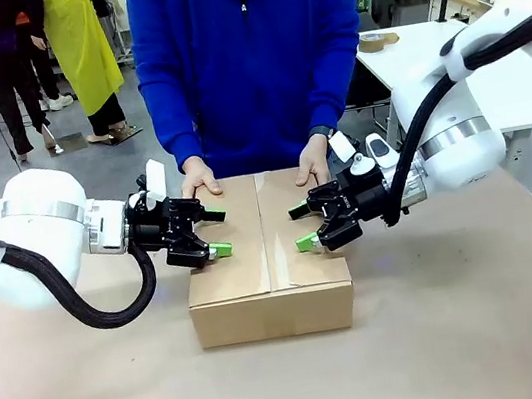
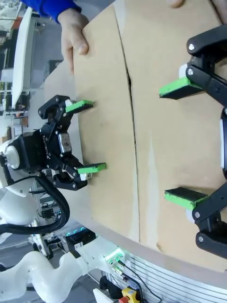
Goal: Pack the gift set into the box.
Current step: Press and hold the closed box until the human finishes sealing it.
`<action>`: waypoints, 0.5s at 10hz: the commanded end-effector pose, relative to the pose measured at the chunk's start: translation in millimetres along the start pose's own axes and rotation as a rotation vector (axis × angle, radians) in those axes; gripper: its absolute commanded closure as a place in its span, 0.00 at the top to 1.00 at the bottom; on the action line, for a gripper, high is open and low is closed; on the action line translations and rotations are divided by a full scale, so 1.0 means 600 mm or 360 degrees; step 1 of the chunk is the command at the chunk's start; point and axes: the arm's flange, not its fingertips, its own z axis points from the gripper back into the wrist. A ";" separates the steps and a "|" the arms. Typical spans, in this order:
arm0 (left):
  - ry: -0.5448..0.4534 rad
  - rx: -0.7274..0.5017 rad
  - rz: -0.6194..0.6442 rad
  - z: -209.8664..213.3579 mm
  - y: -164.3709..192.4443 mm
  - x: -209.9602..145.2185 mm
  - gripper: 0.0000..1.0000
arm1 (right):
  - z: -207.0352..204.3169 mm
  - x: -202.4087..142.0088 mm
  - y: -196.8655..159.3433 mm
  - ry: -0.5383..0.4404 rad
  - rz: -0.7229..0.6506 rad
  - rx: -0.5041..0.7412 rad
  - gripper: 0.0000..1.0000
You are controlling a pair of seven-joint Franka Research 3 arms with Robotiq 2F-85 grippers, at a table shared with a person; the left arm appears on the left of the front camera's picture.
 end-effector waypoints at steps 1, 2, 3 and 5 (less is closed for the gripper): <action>0.0134 0.0009 -0.0015 -0.004 -0.003 -0.029 1.00 | 0.005 -0.031 -0.009 0.0035 -0.0008 -0.0079 1.00; 0.0124 0.0013 0.0003 -0.005 -0.003 -0.028 1.00 | 0.000 -0.034 -0.010 0.0079 -0.0037 -0.0085 1.00; 0.0003 0.0001 0.0002 0.000 0.000 0.000 1.00 | 0.007 -0.002 -0.004 -0.0003 -0.0007 -0.0017 1.00; 0.0003 0.0001 0.0002 0.000 0.000 0.000 1.00 | 0.007 -0.002 -0.004 -0.0003 -0.0007 -0.0017 1.00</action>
